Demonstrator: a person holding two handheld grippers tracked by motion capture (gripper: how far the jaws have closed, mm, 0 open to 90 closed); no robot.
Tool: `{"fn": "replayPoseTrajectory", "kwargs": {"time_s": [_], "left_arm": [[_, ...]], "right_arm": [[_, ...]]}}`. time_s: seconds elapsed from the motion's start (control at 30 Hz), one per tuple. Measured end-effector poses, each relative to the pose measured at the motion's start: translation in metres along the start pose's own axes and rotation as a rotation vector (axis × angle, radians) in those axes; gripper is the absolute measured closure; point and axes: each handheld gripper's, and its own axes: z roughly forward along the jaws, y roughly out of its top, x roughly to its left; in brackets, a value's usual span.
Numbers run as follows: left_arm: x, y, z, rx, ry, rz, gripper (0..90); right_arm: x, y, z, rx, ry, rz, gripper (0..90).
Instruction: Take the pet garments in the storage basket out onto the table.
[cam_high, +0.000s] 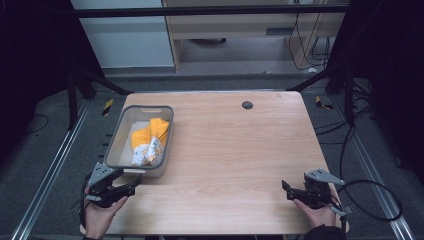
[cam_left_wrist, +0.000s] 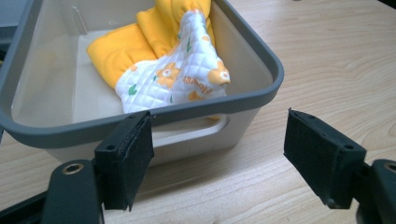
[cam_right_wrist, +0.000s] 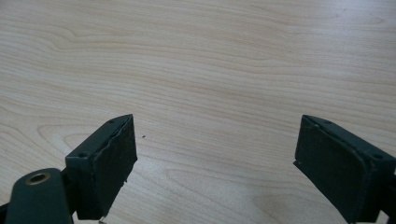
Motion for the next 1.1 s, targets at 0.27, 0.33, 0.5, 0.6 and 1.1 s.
{"fn": "replayPoseTrajectory", "kwargs": {"time_s": [0.27, 0.33, 0.5, 0.6, 1.1], "left_arm": [[-0.001, 0.011, -0.005, -0.013, 0.0, 0.004, 23.0], [-0.002, 0.013, -0.005, -0.014, -0.002, 0.007, 22.8], [-0.003, 0.021, -0.006, -0.008, -0.01, 0.019, 22.2], [-0.002, 0.024, -0.007, -0.005, -0.015, 0.015, 21.9], [0.003, 0.049, -0.005, -0.016, -0.022, 0.015, 23.6]], "right_arm": [[0.0, 0.0, 0.0, -0.002, -0.001, -0.005, 13.9], [0.001, 0.0, 0.0, 0.001, 0.0, -0.004, 13.9], [0.0, 0.0, 0.0, -0.001, -0.003, -0.006, 13.9], [0.0, 0.0, -0.001, 0.002, -0.001, -0.001, 13.9], [-0.001, 0.0, 0.001, 0.009, 0.01, -0.009, 15.1]]}}
